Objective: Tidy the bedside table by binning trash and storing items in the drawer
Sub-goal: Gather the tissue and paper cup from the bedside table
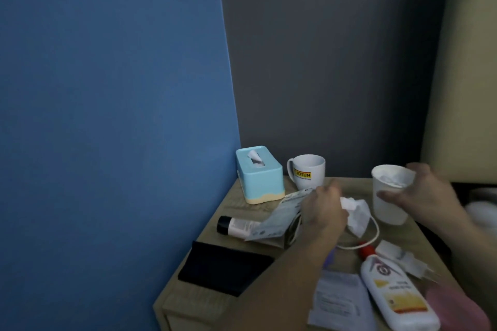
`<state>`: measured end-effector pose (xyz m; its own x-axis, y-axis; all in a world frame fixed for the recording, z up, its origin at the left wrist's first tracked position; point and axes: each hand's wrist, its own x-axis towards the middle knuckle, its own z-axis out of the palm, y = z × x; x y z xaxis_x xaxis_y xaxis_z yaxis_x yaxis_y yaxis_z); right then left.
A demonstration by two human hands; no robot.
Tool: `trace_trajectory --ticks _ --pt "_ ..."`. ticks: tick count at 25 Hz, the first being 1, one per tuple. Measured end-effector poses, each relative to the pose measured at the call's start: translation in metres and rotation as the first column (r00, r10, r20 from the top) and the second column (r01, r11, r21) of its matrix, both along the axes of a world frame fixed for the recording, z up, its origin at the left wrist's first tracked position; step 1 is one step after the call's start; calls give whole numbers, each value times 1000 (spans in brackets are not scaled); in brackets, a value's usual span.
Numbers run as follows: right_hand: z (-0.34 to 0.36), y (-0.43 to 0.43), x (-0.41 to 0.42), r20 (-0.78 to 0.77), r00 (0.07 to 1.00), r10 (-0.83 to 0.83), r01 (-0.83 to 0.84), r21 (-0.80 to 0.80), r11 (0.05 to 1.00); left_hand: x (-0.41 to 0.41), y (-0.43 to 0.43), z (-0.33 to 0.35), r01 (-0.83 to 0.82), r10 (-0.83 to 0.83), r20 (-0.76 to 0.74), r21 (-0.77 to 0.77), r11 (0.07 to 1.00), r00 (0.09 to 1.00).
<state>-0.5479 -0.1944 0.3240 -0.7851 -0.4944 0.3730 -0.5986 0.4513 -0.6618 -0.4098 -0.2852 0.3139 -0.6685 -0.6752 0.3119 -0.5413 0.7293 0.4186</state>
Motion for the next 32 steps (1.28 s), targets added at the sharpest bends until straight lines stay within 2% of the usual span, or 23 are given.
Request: trace_trajectory --ticks 3,4,6,8,9,10,12,15,18,20,25,28,32 --pt "-13 -13 -7 9 1000 10 -10 45 999 -11 -9 -11 -6 9 121 -32 999 993" --pt "-17 -16 -10 9 1000 14 -14 52 999 -13 -10 -14 -11 15 115 -36 999 993" --pt "-20 -20 -16 3 1000 10 -10 40 999 -15 -13 -16 -20 18 -76 -25 999 997" --pt "-21 -22 -24 -4 1000 -5 5 27 1000 -20 -15 -11 -19 5 -359 -36 999 933" --pt "-22 -23 -28 -9 1000 -9 9 27 1000 -25 -18 -7 -5 -14 -449 -40 999 894" --pt "-22 -25 -31 -14 1000 -12 12 30 999 -33 -23 -4 21 -36 -476 -35 999 879" --pt "-22 -30 -36 -17 1000 -16 16 39 999 -52 -33 -2 64 -72 -368 -34 997 927" --pt "-23 -35 -42 -22 1000 -13 14 48 999 -74 -52 -8 33 -39 -93 -62 998 995" --pt "-29 -40 -47 -20 1000 16 -15 59 998 -80 -69 -22 -57 72 145 -104 993 987" --pt "-35 -44 -47 -8 999 31 -30 77 997 -80 -74 -31 -72 98 217 -126 989 971" --pt "-40 -49 -41 -6 999 50 -49 85 995 -80 -68 -35 -19 16 249 12 1000 968" --pt "-42 -49 -35 -44 994 102 -98 91 991 -73 -54 -32 -28 16 143 82 996 990" --pt "-38 -40 -32 -134 981 142 -120 162 979 -59 -38 -15 23 -23 -35 -12 1000 999"
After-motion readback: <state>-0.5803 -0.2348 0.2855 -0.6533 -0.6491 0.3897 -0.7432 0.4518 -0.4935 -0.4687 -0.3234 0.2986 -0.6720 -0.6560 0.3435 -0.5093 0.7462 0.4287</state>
